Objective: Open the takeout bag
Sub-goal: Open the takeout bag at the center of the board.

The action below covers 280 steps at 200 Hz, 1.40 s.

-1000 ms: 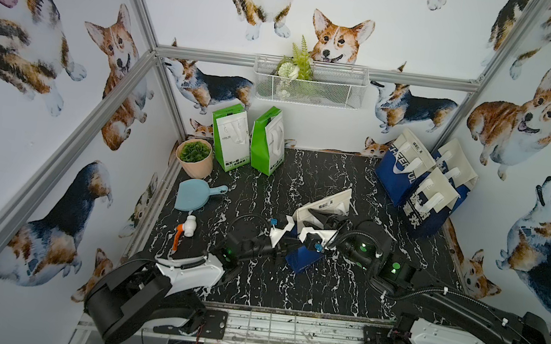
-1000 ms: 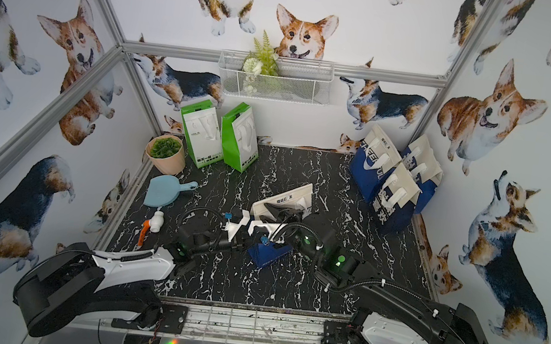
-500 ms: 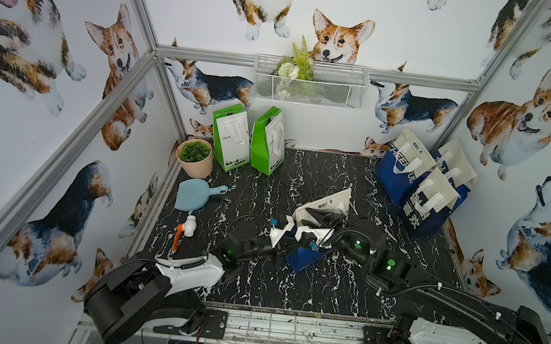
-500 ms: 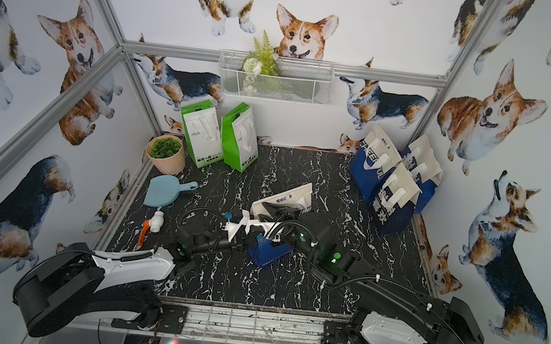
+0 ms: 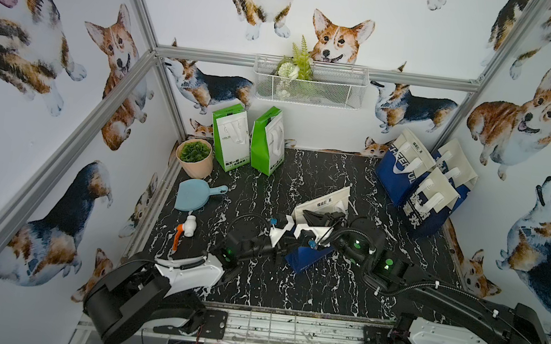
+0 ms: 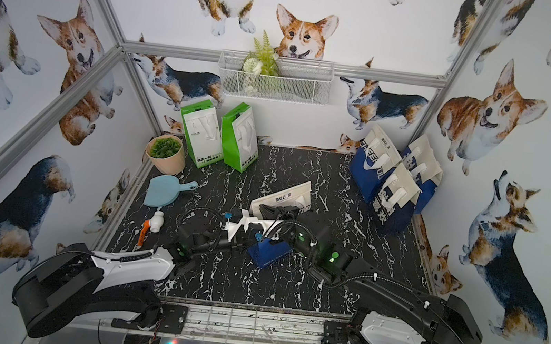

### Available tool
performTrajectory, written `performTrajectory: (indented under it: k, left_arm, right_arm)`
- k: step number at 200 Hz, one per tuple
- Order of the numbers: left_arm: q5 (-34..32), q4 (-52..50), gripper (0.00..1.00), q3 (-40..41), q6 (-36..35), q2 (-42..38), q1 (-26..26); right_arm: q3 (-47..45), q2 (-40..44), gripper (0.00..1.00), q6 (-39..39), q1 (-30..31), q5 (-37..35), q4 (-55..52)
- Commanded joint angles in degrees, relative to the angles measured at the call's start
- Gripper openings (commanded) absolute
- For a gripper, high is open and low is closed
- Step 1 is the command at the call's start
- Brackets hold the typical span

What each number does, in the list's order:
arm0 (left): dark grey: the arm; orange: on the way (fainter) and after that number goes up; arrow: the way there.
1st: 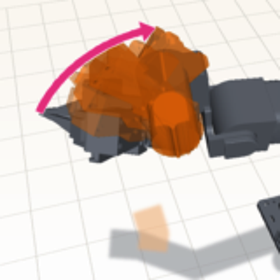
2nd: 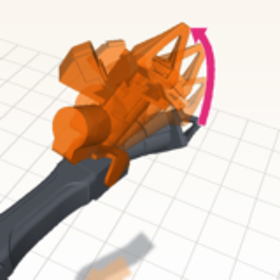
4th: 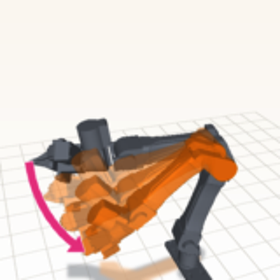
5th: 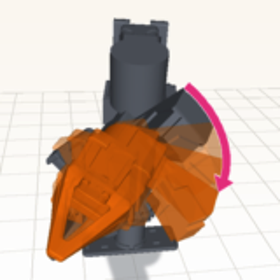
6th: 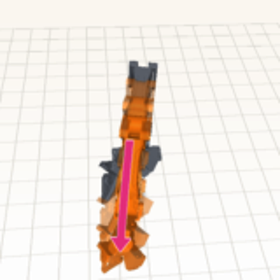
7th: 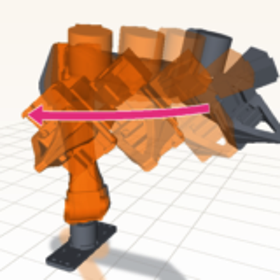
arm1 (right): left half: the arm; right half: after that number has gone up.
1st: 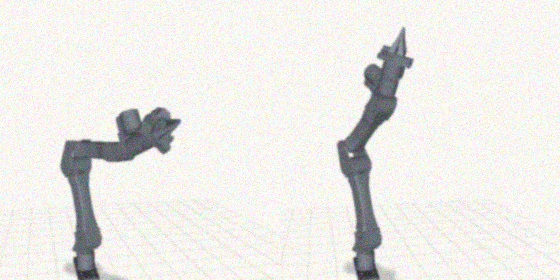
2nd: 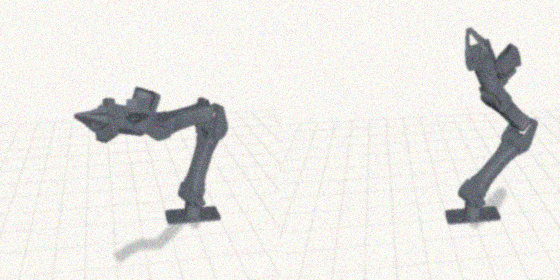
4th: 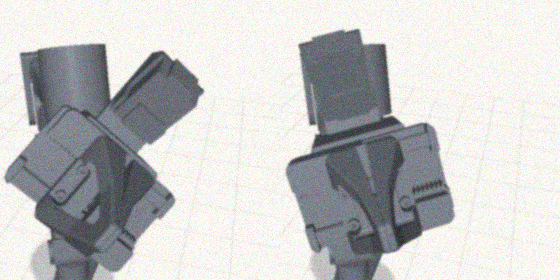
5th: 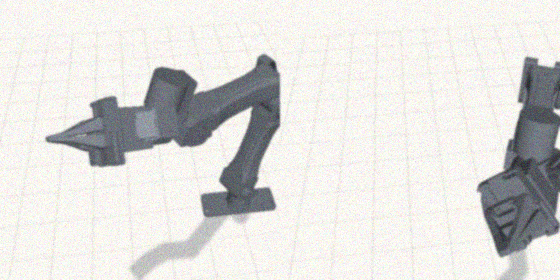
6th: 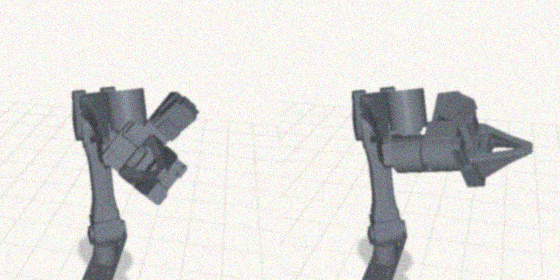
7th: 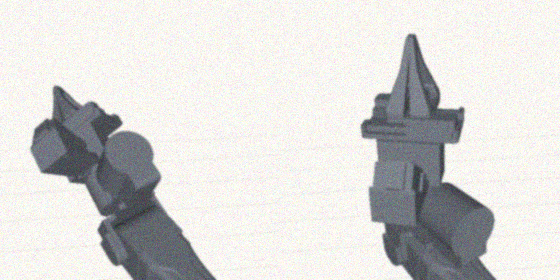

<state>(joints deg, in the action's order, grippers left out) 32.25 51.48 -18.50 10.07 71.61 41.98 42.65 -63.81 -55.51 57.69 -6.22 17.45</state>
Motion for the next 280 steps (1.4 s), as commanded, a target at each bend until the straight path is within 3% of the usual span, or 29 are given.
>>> performTrajectory:
  k: [1,40,95,148,223,247,264,280]
  left_arm:
    - [0.88,3.36,0.0,-0.4,-0.56,-0.16,0.07]
    - [0.72,3.27,0.0,-0.41,-0.7,-0.03,0.05]
    - [0.79,3.27,0.0,-0.52,-0.84,0.19,0.06]
    - [0.97,3.27,0.0,-0.63,-0.84,0.36,0.2]
    - [0.97,2.92,0.0,-0.66,-0.92,0.19,0.29]
    - [0.89,2.83,0.0,-0.66,-0.93,0.19,0.28]
    - [0.88,2.83,0.0,-0.66,-0.92,0.11,0.28]
    - [0.84,2.83,0.0,-0.7,-0.91,0.09,0.23]
  right_arm:
    - [0.49,0.09,0.0,-0.23,-0.11,-0.75,2.08]
    - [1.0,0.0,0.0,0.75,-0.06,-2.48,2.11]
    - [4.58,0.0,0.0,8.51,-0.04,-9.19,3.23]
    - [5.26,0.0,0.0,4.77,-0.06,-10.35,2.0]
    - [10.42,0.82,0.0,2.3,-0.65,-5.28,-9.99]
    - [8.67,3.36,0.0,4.98,-0.74,0.36,-12.0]
    - [5.42,5.54,0.29,4.73,-0.7,3.84,-11.74]
    - [2.84,6.54,0.42,2.94,-0.77,6.38,-13.29]
